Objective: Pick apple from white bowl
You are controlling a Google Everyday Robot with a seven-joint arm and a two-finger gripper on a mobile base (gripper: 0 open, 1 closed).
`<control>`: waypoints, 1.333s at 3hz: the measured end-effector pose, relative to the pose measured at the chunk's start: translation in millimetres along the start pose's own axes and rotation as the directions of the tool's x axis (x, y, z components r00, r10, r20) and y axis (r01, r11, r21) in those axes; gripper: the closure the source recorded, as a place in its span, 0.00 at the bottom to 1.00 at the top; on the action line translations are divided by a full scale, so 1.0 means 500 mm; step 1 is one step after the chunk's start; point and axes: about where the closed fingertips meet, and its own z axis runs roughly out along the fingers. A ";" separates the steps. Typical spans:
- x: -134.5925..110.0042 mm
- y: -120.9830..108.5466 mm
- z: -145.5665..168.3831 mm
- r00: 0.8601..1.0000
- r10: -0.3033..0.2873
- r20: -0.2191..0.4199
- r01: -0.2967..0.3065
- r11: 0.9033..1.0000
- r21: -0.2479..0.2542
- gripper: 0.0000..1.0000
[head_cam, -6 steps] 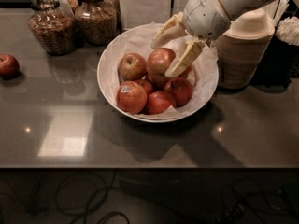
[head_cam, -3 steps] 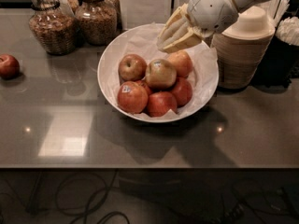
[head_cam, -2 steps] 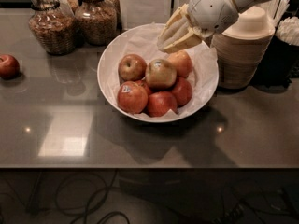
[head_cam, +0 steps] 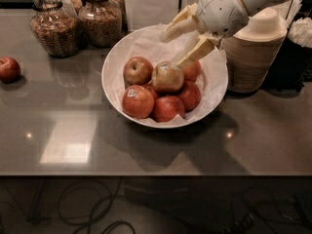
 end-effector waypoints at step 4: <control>0.000 0.000 0.001 1.000 0.000 0.000 0.000 1.000 0.000 0.66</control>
Offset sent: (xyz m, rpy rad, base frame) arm 0.0000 0.0000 0.0000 0.0000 0.0000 0.0000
